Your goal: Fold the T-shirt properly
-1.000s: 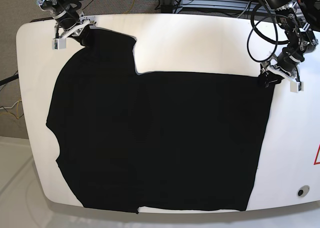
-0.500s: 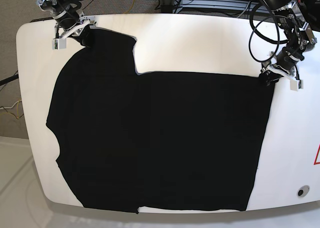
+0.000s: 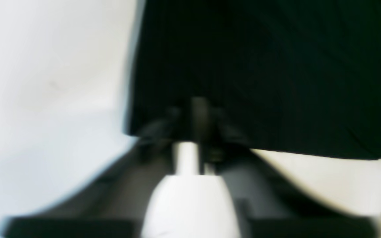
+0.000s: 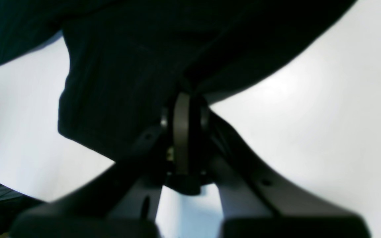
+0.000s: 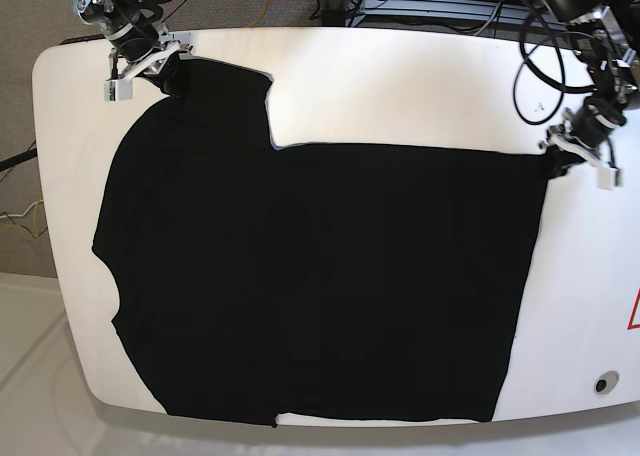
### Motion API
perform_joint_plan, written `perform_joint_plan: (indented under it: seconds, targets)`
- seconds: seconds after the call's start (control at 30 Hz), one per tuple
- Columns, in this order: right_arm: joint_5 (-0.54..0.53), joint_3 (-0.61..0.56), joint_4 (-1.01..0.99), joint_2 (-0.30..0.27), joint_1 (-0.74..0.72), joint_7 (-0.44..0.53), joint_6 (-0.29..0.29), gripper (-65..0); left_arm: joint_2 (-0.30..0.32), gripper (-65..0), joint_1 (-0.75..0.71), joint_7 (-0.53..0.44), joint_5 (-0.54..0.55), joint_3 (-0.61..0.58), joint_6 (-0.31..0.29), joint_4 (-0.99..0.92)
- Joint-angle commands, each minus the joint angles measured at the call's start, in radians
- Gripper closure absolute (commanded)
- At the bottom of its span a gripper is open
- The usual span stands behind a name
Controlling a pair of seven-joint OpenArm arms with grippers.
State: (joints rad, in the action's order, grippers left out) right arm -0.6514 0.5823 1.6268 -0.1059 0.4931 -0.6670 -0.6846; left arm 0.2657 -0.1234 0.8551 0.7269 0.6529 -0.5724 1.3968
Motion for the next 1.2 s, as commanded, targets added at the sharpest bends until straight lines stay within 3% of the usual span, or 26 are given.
perform_joint_plan:
  seconds: [0.0, 0.13, 0.2, 0.4, 0.8, 0.87, 0.93, 1.17]
  targets:
    - [-0.011, 0.003, 0.017, -0.011, -0.002, 0.013, -0.014, 0.0, 0.02, -21.4, 0.009, -0.016, 0.025, 0.002, 0.0, 0.018]
    - [-0.006, 0.004, 0.023, -0.01, -0.003, 0.013, -0.014, 0.0, 0.021, -27.0, 0.012, -0.03, 0.021, 0.002, 0.011, 0.016]
    - [-0.002, 0.011, 0.028, -0.007, -0.001, 0.004, -0.014, 0.0, 0.026, -34.0, 0.012, -0.053, 0.026, 0.002, 0.018, 0.006]
    - [-0.005, 0.038, 0.058, -0.002, -0.003, 0.005, -0.014, 0.0, 0.014, -36.6, 0.011, -0.073, 0.01, 0.015, 0.021, -0.001]
    - [0.003, 0.05, 0.07, 0.0, -0.002, -0.002, -0.014, 0.0, -0.022, -33.2, 0.013, -0.075, -0.04, 0.032, 0.028, -0.024]
    - [0.004, 0.044, 0.061, -0.001, -0.001, -0.003, -0.014, 0.0, -0.023, -31.1, 0.016, -0.065, -0.043, 0.025, 0.029, -0.027]
    - [0.008, 0.035, 0.042, -0.003, -0.004, -0.002, -0.014, 0.0, -0.021, -24.4, 0.019, -0.026, -0.038, 0.009, 0.037, -0.017]
    - [0.009, 0.031, 0.028, -0.006, -0.008, -0.001, -0.014, 0.0, -0.018, -23.2, 0.015, -0.001, -0.031, 0.009, 0.035, -0.014]
